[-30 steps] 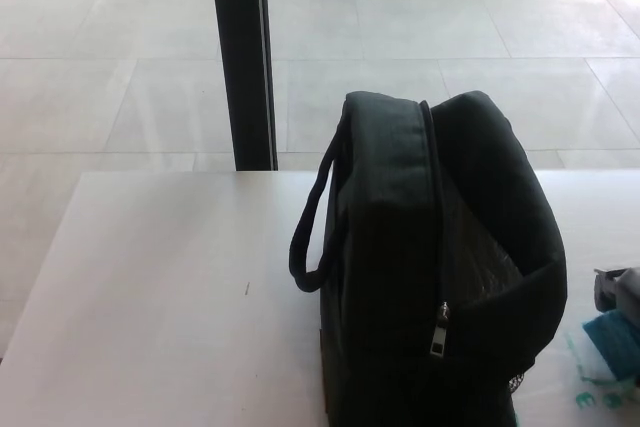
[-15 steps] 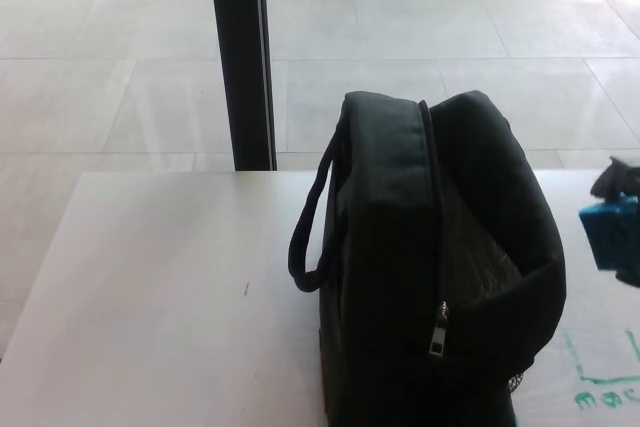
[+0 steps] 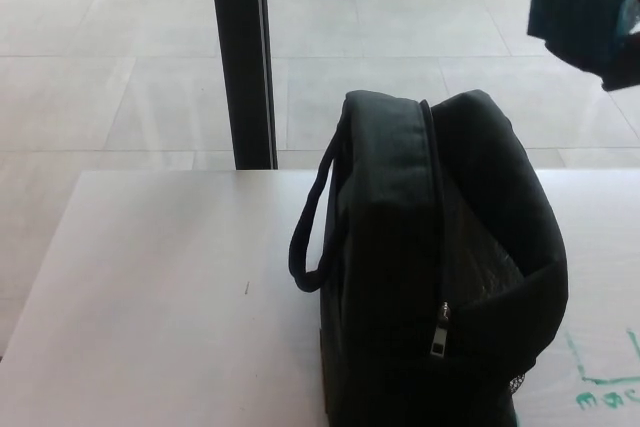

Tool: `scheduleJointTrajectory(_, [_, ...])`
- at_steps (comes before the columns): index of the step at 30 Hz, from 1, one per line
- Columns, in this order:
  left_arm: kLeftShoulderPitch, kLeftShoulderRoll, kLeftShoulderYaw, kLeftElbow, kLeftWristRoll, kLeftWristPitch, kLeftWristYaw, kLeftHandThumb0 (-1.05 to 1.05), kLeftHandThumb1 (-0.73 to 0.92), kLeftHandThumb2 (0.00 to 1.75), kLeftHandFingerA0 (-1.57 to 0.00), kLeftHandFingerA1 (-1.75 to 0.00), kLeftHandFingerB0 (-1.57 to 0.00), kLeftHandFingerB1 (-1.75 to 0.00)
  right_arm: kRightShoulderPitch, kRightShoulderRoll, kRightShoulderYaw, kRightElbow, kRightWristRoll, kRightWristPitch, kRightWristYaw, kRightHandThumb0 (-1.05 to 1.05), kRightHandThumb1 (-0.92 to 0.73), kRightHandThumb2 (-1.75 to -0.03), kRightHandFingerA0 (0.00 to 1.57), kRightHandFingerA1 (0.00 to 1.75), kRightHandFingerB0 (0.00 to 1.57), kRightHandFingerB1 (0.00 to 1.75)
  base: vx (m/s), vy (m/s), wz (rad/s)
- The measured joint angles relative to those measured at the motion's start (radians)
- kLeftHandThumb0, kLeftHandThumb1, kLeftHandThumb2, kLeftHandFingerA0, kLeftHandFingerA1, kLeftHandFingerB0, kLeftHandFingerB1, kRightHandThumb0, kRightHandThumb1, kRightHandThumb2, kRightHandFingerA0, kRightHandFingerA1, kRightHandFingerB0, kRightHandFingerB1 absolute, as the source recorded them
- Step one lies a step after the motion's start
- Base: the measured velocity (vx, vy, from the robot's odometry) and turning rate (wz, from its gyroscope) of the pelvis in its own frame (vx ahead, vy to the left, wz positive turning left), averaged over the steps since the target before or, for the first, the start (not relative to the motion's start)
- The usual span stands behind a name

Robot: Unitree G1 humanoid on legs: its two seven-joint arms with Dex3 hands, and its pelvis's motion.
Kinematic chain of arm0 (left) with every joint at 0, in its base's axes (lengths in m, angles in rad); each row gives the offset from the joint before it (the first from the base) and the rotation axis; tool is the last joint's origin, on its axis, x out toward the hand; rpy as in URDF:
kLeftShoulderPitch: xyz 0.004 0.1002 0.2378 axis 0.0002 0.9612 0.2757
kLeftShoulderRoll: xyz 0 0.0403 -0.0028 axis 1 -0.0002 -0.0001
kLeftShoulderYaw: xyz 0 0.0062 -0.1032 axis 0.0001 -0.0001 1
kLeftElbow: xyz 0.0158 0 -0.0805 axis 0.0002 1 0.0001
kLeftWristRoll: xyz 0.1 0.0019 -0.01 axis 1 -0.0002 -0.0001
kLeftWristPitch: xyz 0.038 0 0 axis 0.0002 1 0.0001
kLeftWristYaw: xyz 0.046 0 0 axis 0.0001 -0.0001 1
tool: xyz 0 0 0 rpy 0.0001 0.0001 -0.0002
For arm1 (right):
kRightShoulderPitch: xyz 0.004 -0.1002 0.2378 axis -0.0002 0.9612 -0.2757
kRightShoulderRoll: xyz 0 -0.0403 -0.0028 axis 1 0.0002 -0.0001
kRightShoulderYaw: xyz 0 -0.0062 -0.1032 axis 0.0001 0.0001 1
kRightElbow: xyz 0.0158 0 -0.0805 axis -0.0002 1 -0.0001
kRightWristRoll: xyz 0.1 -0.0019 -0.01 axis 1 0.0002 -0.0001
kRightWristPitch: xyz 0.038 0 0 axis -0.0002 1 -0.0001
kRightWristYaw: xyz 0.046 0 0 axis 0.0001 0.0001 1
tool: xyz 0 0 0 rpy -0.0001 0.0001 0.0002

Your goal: The robot uses its right hand to pick up the cube kept on the middle of the desk and put it inside the bag next to it

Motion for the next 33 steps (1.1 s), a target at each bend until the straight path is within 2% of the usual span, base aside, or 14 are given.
scheduleJointTrajectory(5, [0.009,0.000,0.001,0.001,0.000,-0.005,0.000,-0.70,0.62,0.99,-0.30,-0.58,-0.27,-0.53,0.004,0.034,0.005,-0.100,0.025,0.001,0.044,-0.15,-0.50,-1.24,0.92,1.75,0.73,1.66,0.00,0.000,0.00])
scheduleJointTrajectory(6, [0.011,0.000,0.003,0.001,0.000,-0.006,0.000,-0.64,0.75,0.62,-0.31,-0.49,-0.34,-0.43,0.014,0.041,0.008,-0.132,0.034,0.001,0.058,-0.21,-0.50,-1.18,1.26,1.45,1.02,1.32,0.00,0.000,0.00])
scheduleJointTrajectory(8, [0.011,0.000,0.006,0.002,-0.002,-0.006,-0.001,-0.65,0.75,0.62,-0.31,-0.49,-0.34,-0.43,0.037,0.045,0.016,-0.185,0.042,0.005,0.081,-0.20,-0.49,-1.17,1.26,1.46,1.01,1.32,0.00,0.000,0.00])
scheduleJointTrajectory(9, [0.011,0.000,0.007,0.002,-0.002,-0.006,-0.001,-0.65,0.76,0.63,-0.31,-0.48,-0.34,-0.43,0.056,0.047,0.027,-0.218,0.044,0.010,0.100,-0.16,-0.54,-1.12,0.93,1.75,0.77,1.61,0.00,0.000,0.00])
scheduleJointTrajectory(13, [0.014,0.000,0.006,0.001,-0.002,-0.007,-0.001,-0.70,0.62,1.00,-0.30,-0.58,-0.29,-0.54,0.142,0.046,0.055,-0.312,0.045,0.033,0.160,-0.14,-0.49,-1.15,0.94,1.75,0.75,1.60,0.00,0.000,0.00])
scheduleJointTrajectory(19, [0.017,0.000,0.008,-0.002,-0.002,-0.006,0.000,-0.63,0.76,0.62,-0.30,-0.50,-0.33,-0.43,0.267,0.024,0.065,-0.327,0.056,0.054,0.238,-0.19,-0.47,-1.18,0.93,1.75,0.76,1.59,0.00,0.000,0.00])
scheduleJointTrajectory(21, [0.016,0.000,0.012,-0.006,-0.004,-0.004,0.000,-0.70,0.61,0.98,-0.27,-0.58,-0.29,-0.54,0.276,0.019,0.064,-0.318,0.057,0.063,0.258,-0.18,-0.46,-1.14,0.90,1.75,0.71,1.61,0.00,0.000,0.00])
scheduleJointTrajectory(24, [0.009,0.000,0.013,-0.006,-0.004,-0.004,0.000,-0.71,0.63,1.00,-0.25,-0.56,-0.29,-0.54,0.278,0.014,0.065,-0.309,0.057,0.080,0.290,-0.22,-0.50,-1.10,0.91,1.75,0.73,1.58,0.00,0.000,0.00])
scheduleJointTrajectory(28, [0.008,0.000,0.009,-0.011,-0.003,-0.005,0.000,-0.71,0.62,0.99,-0.26,-0.57,-0.28,-0.54,0.278,0.015,0.083,-0.301,0.047,0.098,0.316,-0.24,-0.58,-1.00,0.90,1.75,0.72,1.58,0.00,0.000,0.00])
scheduleJointTrajectory(29, [0.008,0.000,0.009,-0.013,-0.003,-0.005,0.000,-0.66,0.76,0.63,-0.28,-0.51,-0.32,-0.43,0.278,0.016,0.087,-0.296,0.043,0.099,0.319,-0.24,-0.58,-1.02,0.89,1.75,0.71,1.58,0.00,0.000,0.00])
scheduleJointTrajectory(30, [0.007,0.000,0.009,-0.014,-0.004,-0.004,-0.001,-0.66,0.76,0.63,-0.28,-0.51,-0.32,-0.43,0.278,0.017,0.090,-0.291,0.040,0.101,0.322,-0.24,-0.58,-1.02,0.89,1.75,0.71,1.58,0.00,0.000,0.00])
scheduleJointTrajectory(31, [0.007,0.000,0.009,-0.014,-0.004,-0.004,-0.001,-0.70,0.62,1.00,-0.24,-0.57,-0.32,-0.56,0.278,0.017,0.094,-0.286,0.035,0.105,0.326,-0.17,-0.57,-1.07,1.07,1.75,0.75,1.45,0.00,0.000,0.00])
scheduleJointTrajectory(32, [0.007,0.000,0.009,-0.015,-0.004,-0.004,-0.002,-0.71,0.62,0.99,-0.24,-0.57,-0.32,-0.56,0.278,0.019,0.096,-0.283,0.034,0.107,0.327,-0.21,-0.57,-1.02,0.89,1.75,0.73,1.56,0.00,0.000,0.00])
scheduleJointTrajectory(33, [0.007,0.000,0.009,-0.016,-0.004,-0.004,-0.002,-0.64,0.78,0.63,-0.29,-0.50,-0.35,-0.43,0.277,0.025,0.101,-0.276,0.032,0.111,0.329,-0.21,-0.58,-0.99,0.89,1.75,0.74,1.52,0.00,0.000,0.00])
